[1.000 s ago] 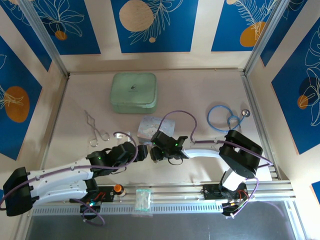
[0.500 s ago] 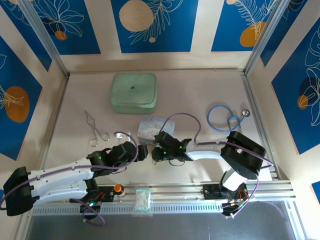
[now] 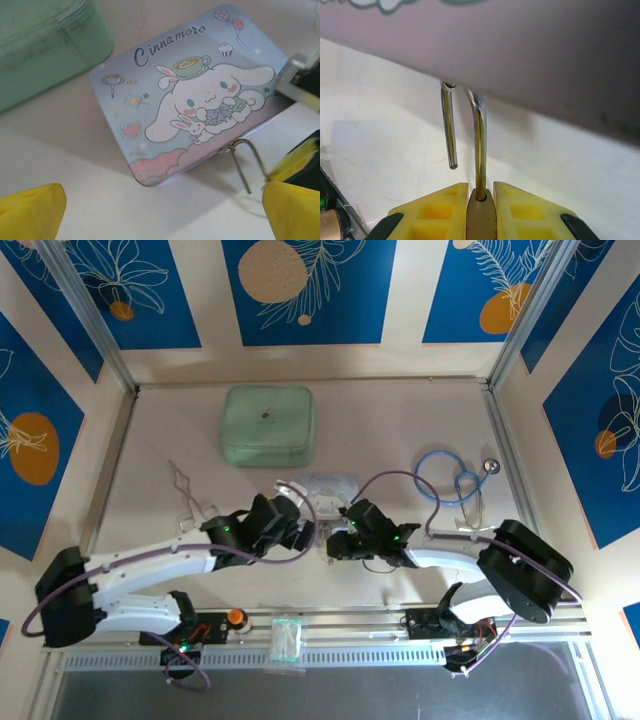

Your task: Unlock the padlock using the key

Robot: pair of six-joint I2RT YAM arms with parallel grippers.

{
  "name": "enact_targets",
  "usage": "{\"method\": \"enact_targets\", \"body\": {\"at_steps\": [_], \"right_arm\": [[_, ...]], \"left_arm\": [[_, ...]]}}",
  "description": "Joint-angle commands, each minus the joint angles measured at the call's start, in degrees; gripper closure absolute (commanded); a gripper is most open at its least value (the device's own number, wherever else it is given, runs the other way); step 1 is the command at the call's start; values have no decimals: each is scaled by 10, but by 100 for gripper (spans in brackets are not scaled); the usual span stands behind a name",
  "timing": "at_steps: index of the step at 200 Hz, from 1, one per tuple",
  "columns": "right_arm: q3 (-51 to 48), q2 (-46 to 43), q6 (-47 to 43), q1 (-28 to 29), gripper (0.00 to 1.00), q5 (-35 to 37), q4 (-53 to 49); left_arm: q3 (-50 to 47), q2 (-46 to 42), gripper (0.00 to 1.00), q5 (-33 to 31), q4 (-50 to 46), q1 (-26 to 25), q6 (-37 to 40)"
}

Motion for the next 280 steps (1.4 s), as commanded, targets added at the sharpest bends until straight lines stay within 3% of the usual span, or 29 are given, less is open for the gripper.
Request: {"method": "enact_targets", "body": {"at_steps": [1, 43, 70, 99, 132, 178, 219, 240, 280], "right_arm": [[-43, -22, 17, -34, 83, -37, -52], [-79, -78, 0, -90, 83, -57, -73], [-90, -99, -22, -129, 83, -83, -89], [-96, -126, -32, -163, 83, -106, -109], [-88, -138, -6, -171, 83, -67, -148], [-101, -154, 16, -208, 84, -69, -125], [-90, -130, -5, -232, 84, -106, -96], [-92, -121, -7, -240, 84, -123, -80], [-105, -120, -4, -259, 84, -143, -55]], "left_arm": [[38, 61, 3, 2, -3, 4, 130], [107, 160, 6, 67, 22, 4, 249], [145, 230, 9, 70, 24, 4, 313], [192, 278, 25, 102, -22, 4, 330], [200, 287, 38, 159, -52, 2, 306], [188, 257, 41, 211, -78, -19, 286], [221, 264, 41, 202, -105, -44, 276], [253, 271, 39, 176, -102, -47, 276], [327, 330, 25, 93, -77, -54, 331]]}}
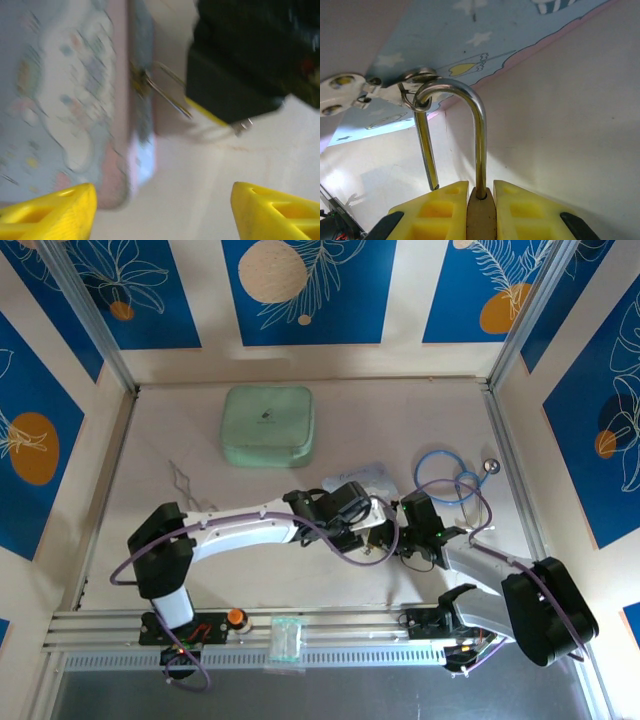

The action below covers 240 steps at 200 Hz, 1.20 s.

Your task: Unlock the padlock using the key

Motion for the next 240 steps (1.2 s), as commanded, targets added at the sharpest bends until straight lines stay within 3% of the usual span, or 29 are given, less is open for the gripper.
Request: {"method": "enact_targets", "body": {"at_steps": [1, 37, 79, 99, 124, 139, 195, 240], "right_arm": [[-15, 3, 5, -12, 84, -33, 17], [-23, 7, 6, -24, 84, -47, 36], [-28, 6, 7, -30, 84, -51, 43], [-32, 3, 12, -35, 84, -57, 58], [-51, -2, 34, -56, 84, -74, 102], [-61, -2, 47, -65, 84, -73, 131], [-79, 47, 102, -68, 88, -67, 265], [-93, 37, 137, -64, 88, 2, 289]], "left_arm": [[37, 37, 25, -52, 17, -6, 40], [88, 117, 29, -71, -12, -3, 102], [91, 134, 36, -59, -21, 3, 102], [85, 148, 46, -67, -33, 1, 100], [58, 146, 49, -77, -40, -1, 91], [41, 141, 62, -87, -40, -2, 85], [20, 157, 61, -114, -51, -11, 71], [0, 153, 61, -113, -45, -13, 66]]}}
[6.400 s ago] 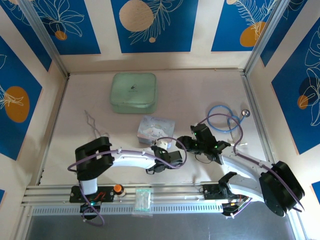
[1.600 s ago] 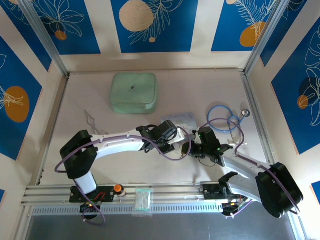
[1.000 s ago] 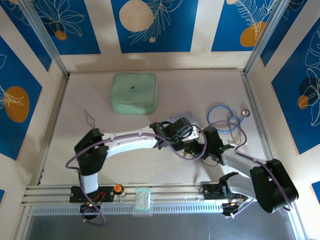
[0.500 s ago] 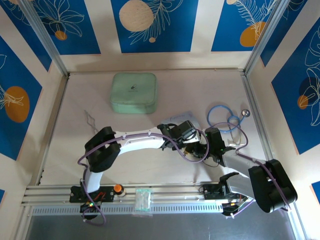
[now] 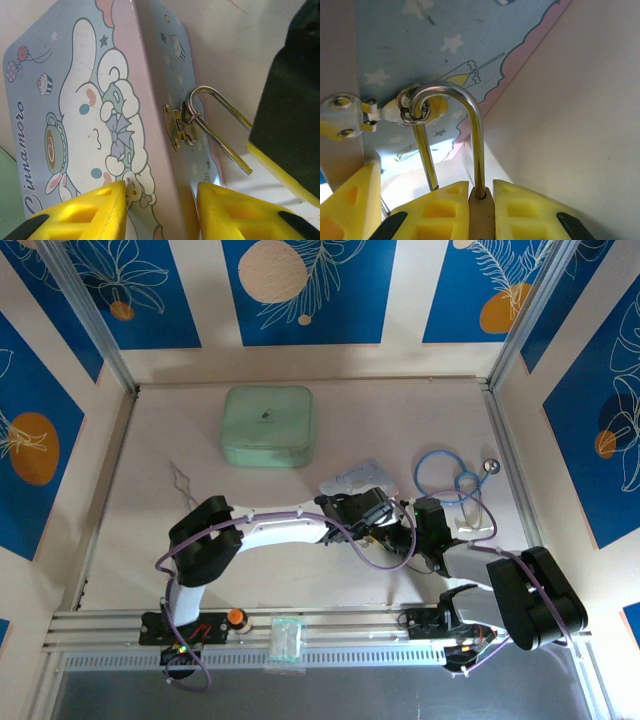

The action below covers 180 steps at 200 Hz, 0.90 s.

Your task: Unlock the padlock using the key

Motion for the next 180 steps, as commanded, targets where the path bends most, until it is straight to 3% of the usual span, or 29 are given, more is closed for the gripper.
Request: {"method": "enact_targets", "body": {"at_steps": [1, 36, 116, 160, 180], "right_arm": [[-9, -12, 37, -5, 88, 69, 44], [-3, -22, 55, -6, 89, 95, 37], [10, 41, 89, -47, 89, 73, 97], [25, 40, 58, -61, 89, 31, 44], [6, 46, 80, -91, 89, -5, 80]], "left_arm": [[-45, 29, 61, 26, -110, -2, -17], [-46, 30, 61, 29, -104, -3, -15], [-64, 27, 61, 29, -93, -3, -21], [-65, 28, 61, 9, -97, 1, -46], [-80, 17, 62, 15, -84, 3, -49]]}}
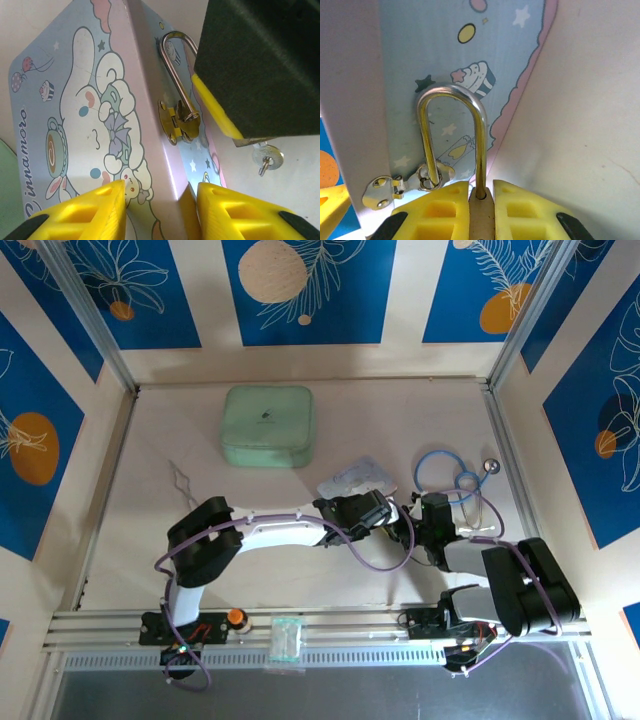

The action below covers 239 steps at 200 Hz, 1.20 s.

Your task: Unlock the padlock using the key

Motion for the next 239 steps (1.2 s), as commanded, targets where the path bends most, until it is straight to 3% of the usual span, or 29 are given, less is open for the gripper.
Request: {"method": "enact_targets", "body": {"at_steps": [1, 41, 62, 115, 149, 173, 239], "right_arm": [[-4, 7, 11, -36, 89, -13, 15], [2, 56, 79, -32, 90, -31, 95], [-11, 88, 133, -36, 90, 3, 165], [6, 124, 176, -18, 90, 43, 223], [23, 107, 130, -19, 90, 35, 155], [68, 109, 55, -23, 90, -22, 40], [102, 135, -68, -29, 90, -80, -128]], "left_arm": [[-54, 22, 62, 30, -126, 5, -28], [-71, 14, 62, 38, -111, 2, -34], [-74, 14, 62, 35, -103, 2, -32], [-78, 13, 61, 59, -81, -2, -34], [-77, 15, 61, 44, -86, -2, -35], [-74, 14, 61, 26, -93, 8, -52], [-77, -11, 34, -46, -82, 26, -71]]}}
